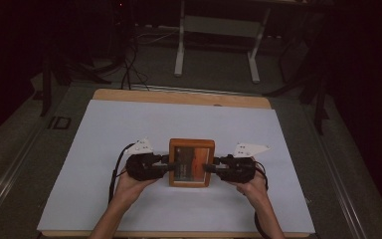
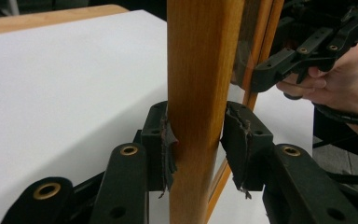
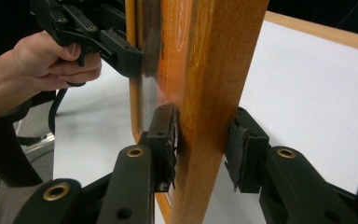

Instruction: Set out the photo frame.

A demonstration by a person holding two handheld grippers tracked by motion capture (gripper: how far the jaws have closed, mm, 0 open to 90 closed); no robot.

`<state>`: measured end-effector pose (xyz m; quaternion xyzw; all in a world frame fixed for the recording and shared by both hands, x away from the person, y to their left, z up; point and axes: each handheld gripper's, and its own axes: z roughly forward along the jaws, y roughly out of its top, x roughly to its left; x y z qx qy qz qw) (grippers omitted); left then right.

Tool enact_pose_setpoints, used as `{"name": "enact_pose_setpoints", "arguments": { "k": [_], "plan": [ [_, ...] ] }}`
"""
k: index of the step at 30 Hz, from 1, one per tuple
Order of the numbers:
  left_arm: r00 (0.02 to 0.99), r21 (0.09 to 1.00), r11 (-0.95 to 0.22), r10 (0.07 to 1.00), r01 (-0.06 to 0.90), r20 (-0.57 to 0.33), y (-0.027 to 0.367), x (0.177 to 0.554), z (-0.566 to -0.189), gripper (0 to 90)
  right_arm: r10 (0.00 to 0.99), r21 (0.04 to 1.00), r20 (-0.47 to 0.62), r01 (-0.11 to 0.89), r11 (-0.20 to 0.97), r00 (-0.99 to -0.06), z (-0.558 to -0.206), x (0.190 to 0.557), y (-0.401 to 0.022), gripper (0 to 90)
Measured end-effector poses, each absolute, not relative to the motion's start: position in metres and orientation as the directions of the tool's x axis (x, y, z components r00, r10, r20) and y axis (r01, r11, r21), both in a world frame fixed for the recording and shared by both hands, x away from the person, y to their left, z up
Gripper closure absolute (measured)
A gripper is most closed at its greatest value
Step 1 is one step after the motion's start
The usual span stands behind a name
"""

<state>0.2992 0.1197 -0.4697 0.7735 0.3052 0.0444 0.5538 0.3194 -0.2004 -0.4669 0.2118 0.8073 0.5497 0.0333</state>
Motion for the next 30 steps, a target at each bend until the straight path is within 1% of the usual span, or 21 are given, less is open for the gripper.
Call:
{"name": "enact_pose_setpoints", "arguments": {
  "k": [5, 11, 21, 30],
  "plan": [
    [0.788, 0.869, -0.204, 0.548, 0.452, -0.281, 0.124, 0.303, -0.475, 62.8, 0.4, 0.889, 0.206, 0.342, 0.304, -0.893, -0.476, 0.324, -0.192, 64.4],
    [0.771, 0.858, -0.199, 0.564, 0.473, -0.295, 0.128, 0.306, -0.481, 62.5, 0.414, 0.881, 0.22, 0.362, 0.304, -0.883, -0.484, 0.328, -0.187, 63.9],
    [0.746, 0.835, -0.187, 0.577, 0.517, -0.333, 0.132, 0.314, -0.495, 61.8, 0.439, 0.865, 0.244, 0.398, 0.304, -0.865, -0.494, 0.335, -0.181, 64.2],
    [0.739, 0.837, -0.151, 0.568, 0.526, -0.362, 0.137, 0.321, -0.504, 61.0, 0.438, 0.863, 0.275, 0.42, 0.28, -0.856, -0.499, 0.339, -0.179, 65.7]
  ]
}}
